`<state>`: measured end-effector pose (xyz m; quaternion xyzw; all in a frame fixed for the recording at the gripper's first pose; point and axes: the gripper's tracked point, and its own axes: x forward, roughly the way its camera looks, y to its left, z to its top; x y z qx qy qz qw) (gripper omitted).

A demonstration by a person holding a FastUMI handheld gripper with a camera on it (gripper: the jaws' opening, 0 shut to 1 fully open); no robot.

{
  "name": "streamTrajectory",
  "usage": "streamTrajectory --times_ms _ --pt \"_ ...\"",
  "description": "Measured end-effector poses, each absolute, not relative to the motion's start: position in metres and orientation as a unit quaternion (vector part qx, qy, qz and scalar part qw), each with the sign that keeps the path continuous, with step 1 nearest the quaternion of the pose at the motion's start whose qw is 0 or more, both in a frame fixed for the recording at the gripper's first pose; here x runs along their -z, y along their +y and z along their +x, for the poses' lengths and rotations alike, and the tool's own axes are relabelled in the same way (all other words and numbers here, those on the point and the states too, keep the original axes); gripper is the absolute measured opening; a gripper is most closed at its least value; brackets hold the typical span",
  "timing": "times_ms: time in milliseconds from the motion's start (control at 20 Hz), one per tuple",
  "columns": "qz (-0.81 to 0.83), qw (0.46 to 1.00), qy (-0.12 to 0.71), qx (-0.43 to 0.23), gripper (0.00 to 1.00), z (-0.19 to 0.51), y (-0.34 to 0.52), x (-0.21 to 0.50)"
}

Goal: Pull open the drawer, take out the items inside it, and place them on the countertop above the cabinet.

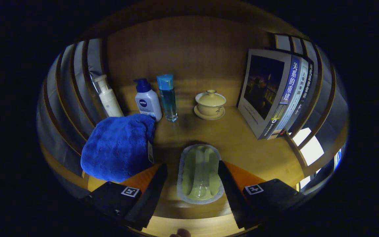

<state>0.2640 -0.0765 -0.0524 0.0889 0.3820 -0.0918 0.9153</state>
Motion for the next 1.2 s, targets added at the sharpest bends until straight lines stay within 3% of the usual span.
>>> streamTrajectory --times_ms 850,1200 --pt "0.019 0.966 0.192 0.171 0.98 0.121 -0.078 -0.057" --pt "0.003 0.985 0.123 0.12 0.98 0.061 -0.044 -0.066"
